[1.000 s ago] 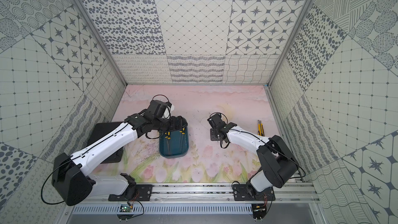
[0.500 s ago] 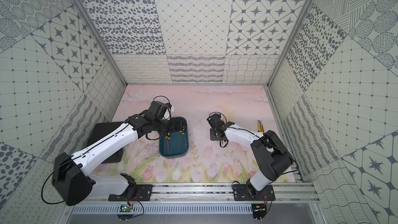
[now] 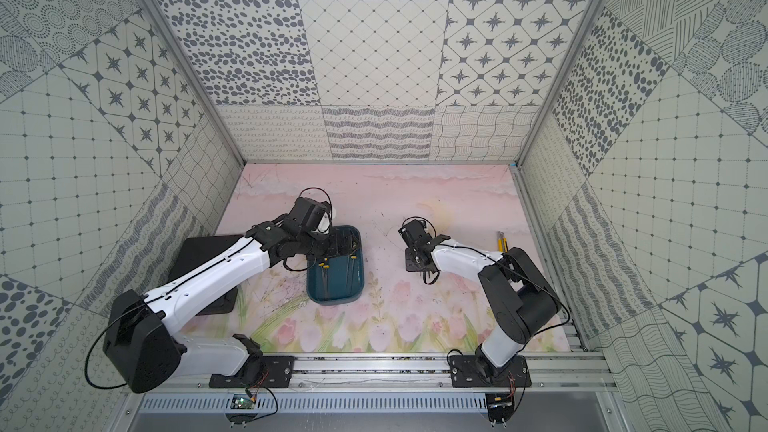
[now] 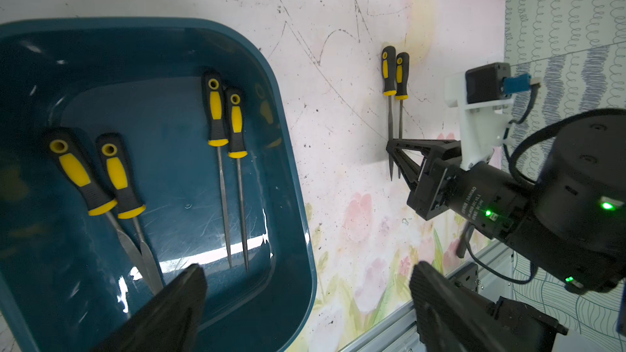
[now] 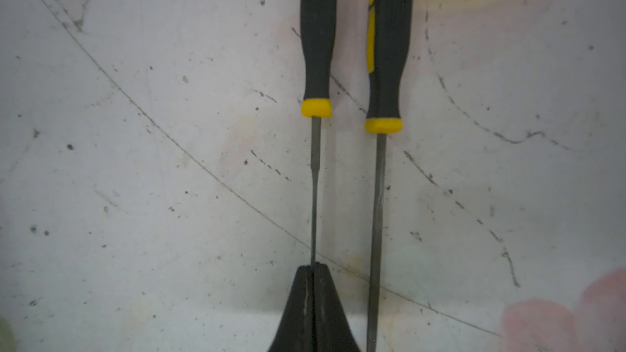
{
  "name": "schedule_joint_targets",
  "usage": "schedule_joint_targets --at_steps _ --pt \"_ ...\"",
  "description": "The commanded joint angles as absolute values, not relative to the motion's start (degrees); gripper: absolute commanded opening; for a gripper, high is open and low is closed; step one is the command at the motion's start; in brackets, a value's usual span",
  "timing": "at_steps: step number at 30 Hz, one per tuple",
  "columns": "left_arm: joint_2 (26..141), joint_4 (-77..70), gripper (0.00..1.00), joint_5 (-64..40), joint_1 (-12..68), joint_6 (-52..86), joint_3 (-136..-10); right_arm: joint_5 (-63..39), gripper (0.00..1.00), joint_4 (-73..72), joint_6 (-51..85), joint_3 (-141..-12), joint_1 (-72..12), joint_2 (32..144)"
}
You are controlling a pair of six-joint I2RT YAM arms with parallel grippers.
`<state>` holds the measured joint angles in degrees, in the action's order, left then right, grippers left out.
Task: Take the file tool out of the storage box
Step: Place the file tool at the center of the board, then pick up the file tool from the storage box.
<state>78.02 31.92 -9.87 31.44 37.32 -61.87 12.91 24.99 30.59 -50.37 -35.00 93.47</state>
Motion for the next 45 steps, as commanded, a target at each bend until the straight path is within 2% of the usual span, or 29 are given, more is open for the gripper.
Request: schedule_joint_targets --at_steps 1,12,23,28,39,45 --pt "78.4 31.3 0.98 -8.2 31.7 36.9 -62.3 13.2 0.0 23.3 31.2 -50.4 -34.9 94.5" --pt "78.5 30.9 0.97 -8.8 31.8 37.5 -62.1 13.7 0.0 23.2 31.6 -48.7 -34.9 94.4" --pt "79.1 31.2 0.98 -7.2 31.7 36.9 -62.0 13.8 0.12 23.2 31.6 -48.6 -35.1 94.1" --pt "80.2 31.9 0.98 -4.3 31.7 35.7 -62.4 13.7 0.23 23.8 31.2 -48.8 -35.3 92.5" --pt "83.8 32.2 0.9 2.0 31.6 33.7 -63.2 13.6 0.3 26.6 29.1 -49.1 -37.6 83.6" --pt "89.8 32.9 0.79 5.2 31.6 32.6 -66.8 9.3 0.44 26.2 28.1 -47.3 -38.9 74.2"
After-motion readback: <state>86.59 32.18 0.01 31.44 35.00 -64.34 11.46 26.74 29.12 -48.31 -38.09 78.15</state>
